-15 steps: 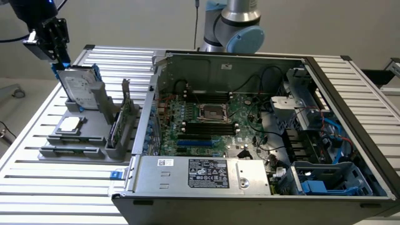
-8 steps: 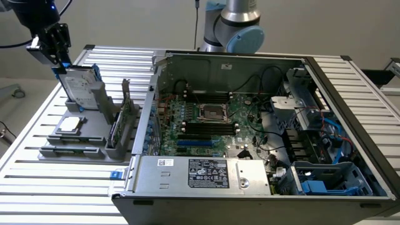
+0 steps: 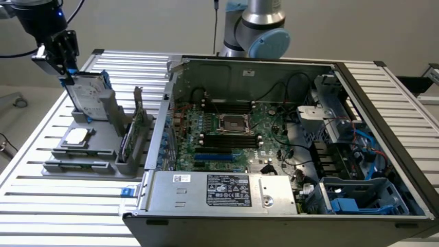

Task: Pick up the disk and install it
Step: 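Pick up the disk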

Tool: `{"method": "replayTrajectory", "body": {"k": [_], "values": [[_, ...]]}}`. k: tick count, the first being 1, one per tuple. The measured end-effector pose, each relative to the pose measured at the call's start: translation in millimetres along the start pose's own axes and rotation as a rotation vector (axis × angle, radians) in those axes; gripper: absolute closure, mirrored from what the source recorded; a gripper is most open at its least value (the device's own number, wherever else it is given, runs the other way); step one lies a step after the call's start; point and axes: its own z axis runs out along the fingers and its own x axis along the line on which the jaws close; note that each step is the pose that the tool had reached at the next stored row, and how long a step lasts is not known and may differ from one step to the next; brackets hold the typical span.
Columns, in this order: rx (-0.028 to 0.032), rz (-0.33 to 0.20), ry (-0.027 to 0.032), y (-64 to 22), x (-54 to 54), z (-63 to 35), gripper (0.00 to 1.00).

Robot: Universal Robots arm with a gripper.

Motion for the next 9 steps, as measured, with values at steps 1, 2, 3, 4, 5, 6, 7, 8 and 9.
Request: {"method": "replayTrajectory", "body": {"k": [1, 2, 3, 4, 5, 6, 7, 8, 9], "values": [[0.0, 0.0, 0.0, 0.2, -0.1, 1.3, 0.58], [0.0, 0.0, 0.0, 0.3, -0.1, 2.6, 0.58], [-0.0001, 0.0, 0.0, 0.5, -0.1, 3.8, 0.58], [-0.0001, 0.0, 0.0001, 0.7, -0.2, 4.9, 0.58], [-0.0001, 0.0, 0.0, 0.8, -0.3, 5.9, 0.58], [0.0001, 0.0, 0.0, 0.8, -0.4, 6.8, 0.58], [0.0, 0.0, 0.0, 0.9, -0.5, 7.5, 0.58], [-0.0001, 0.0, 0.0, 1.0, -0.7, 8.4, 0.58], [0.0, 0.0, 0.0, 1.2, -1.0, 9.2, 0.58]]}}
